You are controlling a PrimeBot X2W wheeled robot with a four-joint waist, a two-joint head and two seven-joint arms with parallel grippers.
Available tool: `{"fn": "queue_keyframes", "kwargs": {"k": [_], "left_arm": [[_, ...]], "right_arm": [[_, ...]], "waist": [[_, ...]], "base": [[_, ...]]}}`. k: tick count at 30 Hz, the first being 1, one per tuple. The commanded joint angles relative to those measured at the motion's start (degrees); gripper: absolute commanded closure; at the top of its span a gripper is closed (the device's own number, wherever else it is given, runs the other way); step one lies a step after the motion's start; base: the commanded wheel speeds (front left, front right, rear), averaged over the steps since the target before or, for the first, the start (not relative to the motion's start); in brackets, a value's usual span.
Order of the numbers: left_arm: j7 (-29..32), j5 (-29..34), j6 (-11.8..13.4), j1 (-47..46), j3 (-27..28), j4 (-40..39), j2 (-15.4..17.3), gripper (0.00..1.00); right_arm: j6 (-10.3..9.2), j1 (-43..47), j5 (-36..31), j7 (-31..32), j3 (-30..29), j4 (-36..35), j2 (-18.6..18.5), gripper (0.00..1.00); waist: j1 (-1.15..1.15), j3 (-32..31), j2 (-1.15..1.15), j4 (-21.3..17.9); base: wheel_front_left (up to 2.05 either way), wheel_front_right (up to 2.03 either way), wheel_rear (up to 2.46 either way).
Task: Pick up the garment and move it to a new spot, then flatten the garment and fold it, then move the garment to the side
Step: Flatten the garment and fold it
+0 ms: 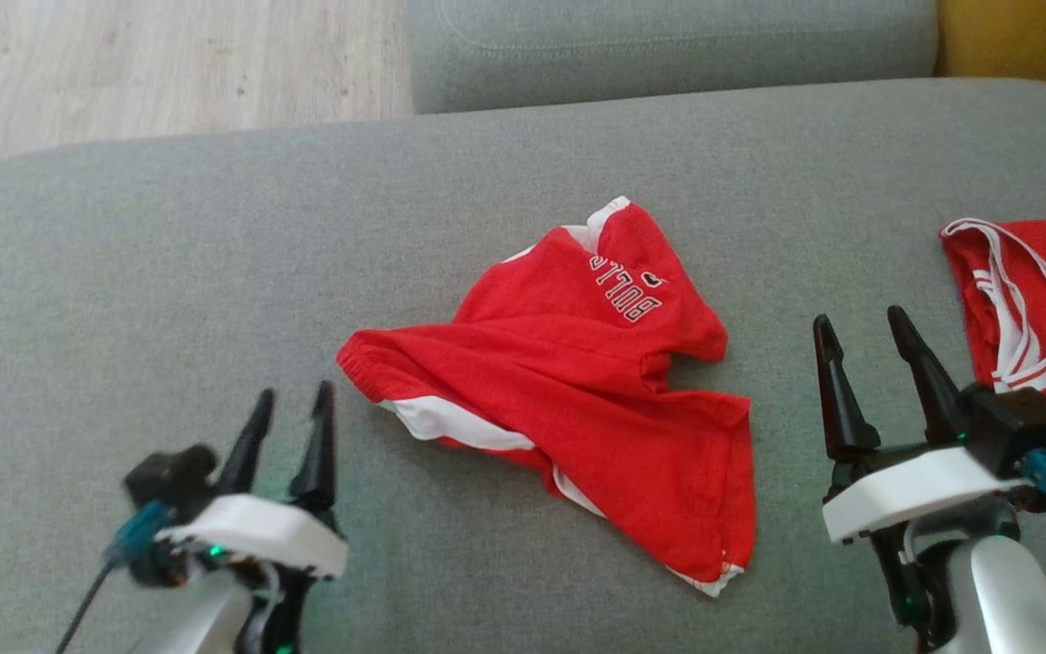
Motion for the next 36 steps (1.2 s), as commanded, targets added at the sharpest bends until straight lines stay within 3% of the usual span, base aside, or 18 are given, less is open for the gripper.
{"fn": "queue_keyframes", "kwargs": {"k": [1, 5, 10, 21, 28, 30, 36], "left_arm": [[-0.9, 0.1, 0.7, -0.6, 3.6, -3.3, 2.4, 0.0], [-1.0, 4.6, 2.9, 3.1, 10.3, -12.7, 4.8, 0.0], [-1.0, 9.9, 3.6, 9.6, 17.2, -21.6, 4.3, 0.0], [-1.1, 12.2, 3.3, 11.8, 18.3, -23.9, 3.0, 0.0], [-1.1, 12.8, 2.7, 9.9, 17.9, -23.5, 2.4, 0.0], [-1.1, 13.0, 2.5, 9.5, 17.7, -23.4, 2.3, 0.0], [-1.1, 13.2, 2.0, 8.8, 17.4, -22.9, 1.5, 0.0]], "right_arm": [[0.39, -1.2, 0.4, 0.2, 1.1, -2.1, -0.1, 0.0], [0.39, -0.3, 0.6, 1.3, 0.9, -1.9, -0.1, 0.0], [0.39, 0.6, 1.3, 3.6, 1.6, -0.7, -0.1, 0.0], [0.39, -3.9, 1.9, 16.3, 7.0, 9.3, -0.1, 0.0], [0.39, -10.0, 4.8, 17.7, 10.6, 16.5, -0.1, 0.0], [0.39, -11.5, 5.2, 17.3, 11.3, 18.1, -0.1, 1.0], [0.39, -16.1, 5.4, 13.8, 7.7, 18.7, -0.1, 1.0]], "waist": [[0.01, -0.3, 0.0, 0.1], [0.01, -0.6, 0.0, 0.3], [0.01, -0.4, 0.0, 0.6], [0.01, 2.4, 0.0, 0.8], [0.01, 4.8, 0.0, 1.8], [0.01, 5.2, 0.0, 2.2], [0.01, 5.9, 0.0, 2.5]], "base": [[0.0, 0.0, 0.0], [0.0, 0.0, 0.0], [0.0, 0.0, 0.0], [0.0, 0.0, 0.0], [0.0, 0.0, 0.0], [0.0, 0.0, 0.0], [0.0, 0.0, 0.0]]}}
